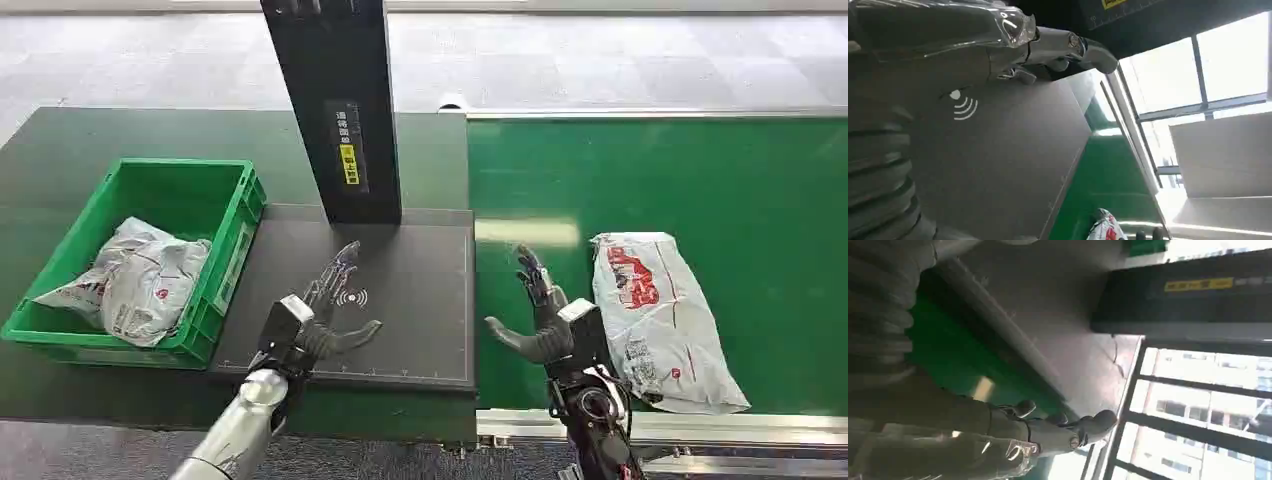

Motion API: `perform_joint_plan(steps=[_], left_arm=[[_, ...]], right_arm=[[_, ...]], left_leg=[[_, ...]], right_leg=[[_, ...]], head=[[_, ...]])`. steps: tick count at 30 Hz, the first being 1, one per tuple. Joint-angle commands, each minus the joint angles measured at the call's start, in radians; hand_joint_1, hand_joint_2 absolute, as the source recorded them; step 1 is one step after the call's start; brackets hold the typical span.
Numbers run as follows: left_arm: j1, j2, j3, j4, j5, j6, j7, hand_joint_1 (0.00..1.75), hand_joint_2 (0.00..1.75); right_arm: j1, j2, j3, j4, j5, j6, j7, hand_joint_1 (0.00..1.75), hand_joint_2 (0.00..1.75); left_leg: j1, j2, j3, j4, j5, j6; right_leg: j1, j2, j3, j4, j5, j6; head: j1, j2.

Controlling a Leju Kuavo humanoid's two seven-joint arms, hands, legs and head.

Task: Moved the parcel from conveyor to table for the left to box.

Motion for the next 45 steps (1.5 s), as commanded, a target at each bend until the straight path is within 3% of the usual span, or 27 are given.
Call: perform_joint_plan(steps=[1,8,15,20,26,30,34,40,41,42,45], left_arm=[[-0.018,0.001,0.026,0.032,0.0,-0.015,0.007,0.0,1.75],[0.02,0.017,0.055,-0.014,0.0,-0.016,0.019,0.0,1.75],[0.108,0.04,0.093,-0.127,0.018,-0.004,0.044,0.0,1.75],[0.114,0.042,0.093,-0.137,0.018,-0.005,0.048,0.0,1.75],[0.149,0.05,0.12,-0.175,0.024,0.009,0.069,0.0,1.75],[0.113,0.05,0.116,-0.137,0.021,0.009,0.084,0.0,1.75],[0.095,0.041,0.105,-0.118,0.02,0.011,0.093,0.0,1.75],[0.102,0.039,0.092,-0.122,0.018,0.016,0.103,0.0,1.75],[0.101,0.039,0.09,-0.121,0.018,0.016,0.103,0.0,1.75],[0.104,0.038,0.088,-0.118,0.018,0.016,0.102,0.0,1.75],[0.106,0.034,0.081,-0.107,0.017,0.016,0.101,0.0,1.75]], right_arm=[[-0.072,-0.156,-0.12,0.055,0.12,-0.101,0.092,0.0,1.75],[-0.153,-0.259,-0.258,0.202,0.252,-0.149,0.124,0.0,1.75],[-0.344,-0.345,-0.19,0.528,0.426,-0.161,0.328,0.0,1.75],[-0.347,-0.343,-0.189,0.536,0.426,-0.16,0.327,0.0,1.75],[-0.428,-0.339,-0.132,0.663,0.482,-0.019,0.525,0.0,1.75],[-0.454,-0.323,-0.059,0.709,0.546,0.151,0.66,0.0,1.75],[-0.425,-0.327,-0.016,0.716,0.577,0.251,0.663,0.0,1.75],[-0.39,-0.326,-0.007,0.709,0.582,0.257,0.664,0.0,1.75],[-0.382,-0.328,-0.004,0.702,0.585,0.249,0.657,0.28,1.75],[-0.373,-0.329,-0.013,0.699,0.576,0.24,0.653,1.71,1.75],[-0.346,-0.34,-0.009,0.691,0.579,0.226,0.637,1.75,1.75]], left_leg=[[-0.001,-0.002,0.0,0.0,0.0,0.001],[-0.002,-0.002,0.001,0.0,0.0,0.001],[-0.001,0.003,0.002,-0.001,0.0,0.001],[-0.001,0.0,0.001,0.0,-0.001,0.001],[-0.001,0.003,0.001,0.0,-0.001,0.001],[-0.001,0.002,0.001,0.0,0.0,0.001],[0.0,-0.002,0.001,0.0,0.0,0.001],[0.0,-0.003,0.005,-0.002,0.001,0.001],[0.001,-0.003,0.004,-0.001,0.001,0.001],[0.0,-0.003,0.004,-0.001,0.001,0.001],[0.001,-0.005,0.006,-0.003,0.001,0.001]], right_leg=[[0.0,-0.002,0.001,0.0,0.0,0.0],[-0.002,-0.001,0.001,-0.001,0.0,0.001],[-0.001,0.004,0.001,-0.002,0.002,0.0],[-0.001,0.001,0.001,-0.001,0.001,0.0],[-0.001,0.004,0.0,0.0,0.001,0.0],[-0.001,0.004,0.0,0.0,0.002,0.0],[0.0,-0.001,0.002,-0.001,0.001,0.0],[0.0,-0.002,0.006,-0.004,0.001,0.0],[0.001,-0.002,0.005,-0.003,0.001,0.0],[0.0,-0.002,0.005,-0.002,0.001,0.0],[0.001,-0.004,0.008,-0.005,0.001,0.0]], head=[[0.0,0.0],[0.0,0.0],[0.0,0.0],[0.0,0.0],[0.0,0.0],[0.0,0.0],[0.0,0.0],[0.0,0.0],[0.0,0.0],[0.0,0.0],[0.0,0.0]])
